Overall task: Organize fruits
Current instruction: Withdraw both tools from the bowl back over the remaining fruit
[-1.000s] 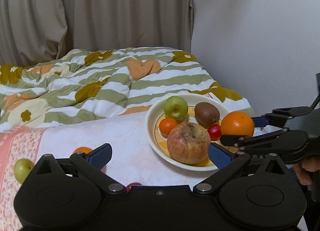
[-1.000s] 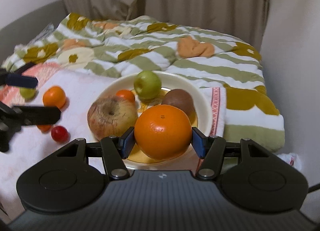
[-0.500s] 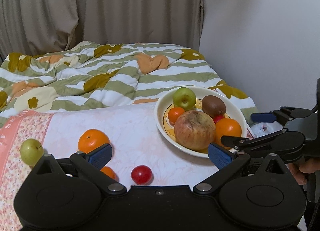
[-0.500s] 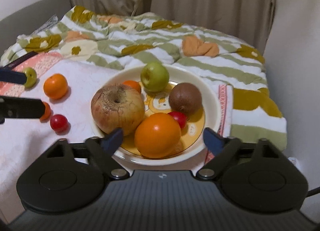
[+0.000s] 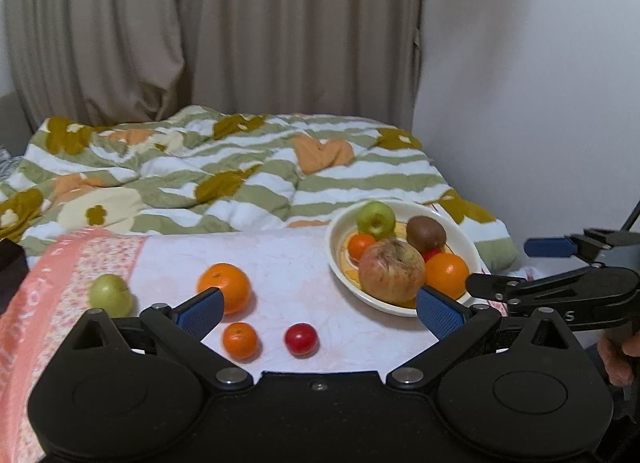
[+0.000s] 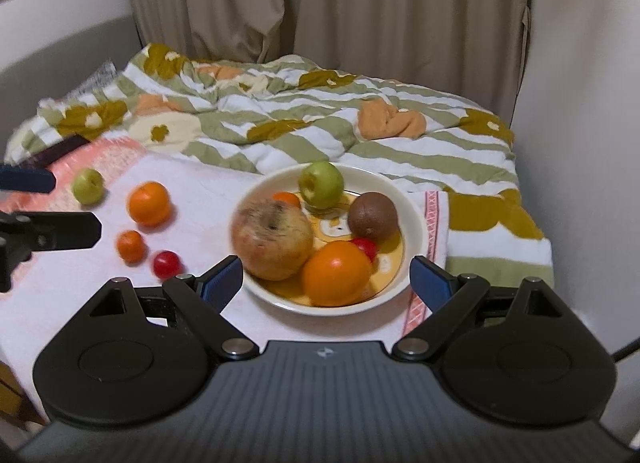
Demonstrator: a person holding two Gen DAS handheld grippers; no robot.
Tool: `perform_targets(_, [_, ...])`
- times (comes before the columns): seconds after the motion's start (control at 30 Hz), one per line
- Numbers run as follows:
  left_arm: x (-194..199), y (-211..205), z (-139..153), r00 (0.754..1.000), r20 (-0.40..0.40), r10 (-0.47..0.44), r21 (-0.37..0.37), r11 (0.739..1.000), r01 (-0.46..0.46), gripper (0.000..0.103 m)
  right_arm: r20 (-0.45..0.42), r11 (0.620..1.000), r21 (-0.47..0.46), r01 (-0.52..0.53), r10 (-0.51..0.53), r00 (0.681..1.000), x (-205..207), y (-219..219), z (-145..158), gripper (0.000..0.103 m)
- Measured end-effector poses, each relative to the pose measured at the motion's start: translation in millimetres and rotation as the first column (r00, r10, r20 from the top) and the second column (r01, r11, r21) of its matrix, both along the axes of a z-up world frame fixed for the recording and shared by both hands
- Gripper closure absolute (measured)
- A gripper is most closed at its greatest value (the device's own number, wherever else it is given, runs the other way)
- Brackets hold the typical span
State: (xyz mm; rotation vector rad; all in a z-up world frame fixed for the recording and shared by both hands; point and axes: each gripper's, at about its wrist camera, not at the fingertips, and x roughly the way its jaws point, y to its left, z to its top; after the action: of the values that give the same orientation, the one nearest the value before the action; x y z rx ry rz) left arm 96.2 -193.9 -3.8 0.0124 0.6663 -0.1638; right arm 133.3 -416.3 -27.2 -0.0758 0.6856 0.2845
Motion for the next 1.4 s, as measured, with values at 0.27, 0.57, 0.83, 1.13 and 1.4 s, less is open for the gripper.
perform_targets(0.27, [-33,38,19,0.993,0.031,0.112,-0.004,0.994,-0.112,0.0,0.035,1.0,0.002,0.004,-0.004,0.999,-26,16,34,0.0])
perform_targets(0.57, [-50,103,38,0.973,0.072,0.22,0.009,0.975,-0.221,0.0,0.049,1.0,0.012,0.006,-0.007,0.999,-49,56,53,0.0])
perform_targets(0.83, [-37,167,34,0.976,0.052,0.21,0.003,0.978,-0.211,0.0,0.042,0.996,0.006,0.092,-0.092,0.995,-57,108,52,0.0])
perform_targets(1.13, [-1,219,16,0.995,0.019,0.102,0.023,0.994,-0.102,0.0,0.007,0.976,-0.001,0.217,-0.217,0.976,-55,168,32,0.0])
perform_targets(1.4, [43,247,-14,1.0,-0.024,-0.006,0.032,0.999,0.007,0.0,-0.036,0.956,-0.002,0.292,-0.292,0.956,-38,218,-3,0.0])
